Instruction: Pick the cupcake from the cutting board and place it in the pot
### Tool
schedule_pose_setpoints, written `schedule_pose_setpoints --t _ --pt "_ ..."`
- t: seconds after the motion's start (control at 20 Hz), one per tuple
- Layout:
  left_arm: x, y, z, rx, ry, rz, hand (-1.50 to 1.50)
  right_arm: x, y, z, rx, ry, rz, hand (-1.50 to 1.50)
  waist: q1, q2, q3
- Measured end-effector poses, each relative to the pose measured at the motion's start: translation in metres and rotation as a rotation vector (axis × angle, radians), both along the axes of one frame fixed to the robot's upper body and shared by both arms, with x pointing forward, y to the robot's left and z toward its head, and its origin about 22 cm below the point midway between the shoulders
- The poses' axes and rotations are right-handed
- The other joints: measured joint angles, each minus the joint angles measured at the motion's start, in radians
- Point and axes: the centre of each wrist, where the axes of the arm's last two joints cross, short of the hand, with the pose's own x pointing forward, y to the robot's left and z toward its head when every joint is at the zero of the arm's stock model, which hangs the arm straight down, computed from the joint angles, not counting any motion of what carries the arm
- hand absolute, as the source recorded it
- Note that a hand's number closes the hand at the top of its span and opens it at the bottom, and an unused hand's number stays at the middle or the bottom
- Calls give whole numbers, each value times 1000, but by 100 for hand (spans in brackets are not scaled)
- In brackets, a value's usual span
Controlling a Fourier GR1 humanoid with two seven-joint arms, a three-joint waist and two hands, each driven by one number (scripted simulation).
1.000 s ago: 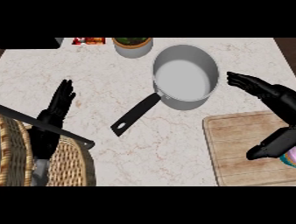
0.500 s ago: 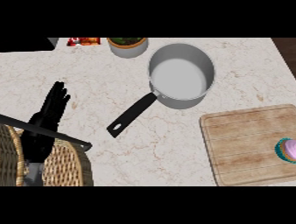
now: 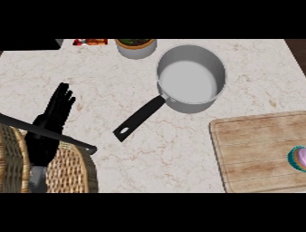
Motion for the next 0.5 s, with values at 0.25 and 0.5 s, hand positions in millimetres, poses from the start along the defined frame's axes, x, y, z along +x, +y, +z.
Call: schedule_pose_setpoints --t 0.25,0.5 --pt "2 -2 3 -6 22 -16 0 -7 -12 1 -189 33 -12 -150 12 2 -3" --pt "4 -6 4 -15 25 -17 0 -12 -25 -10 -291 78 -22 -150 24 3 -5"
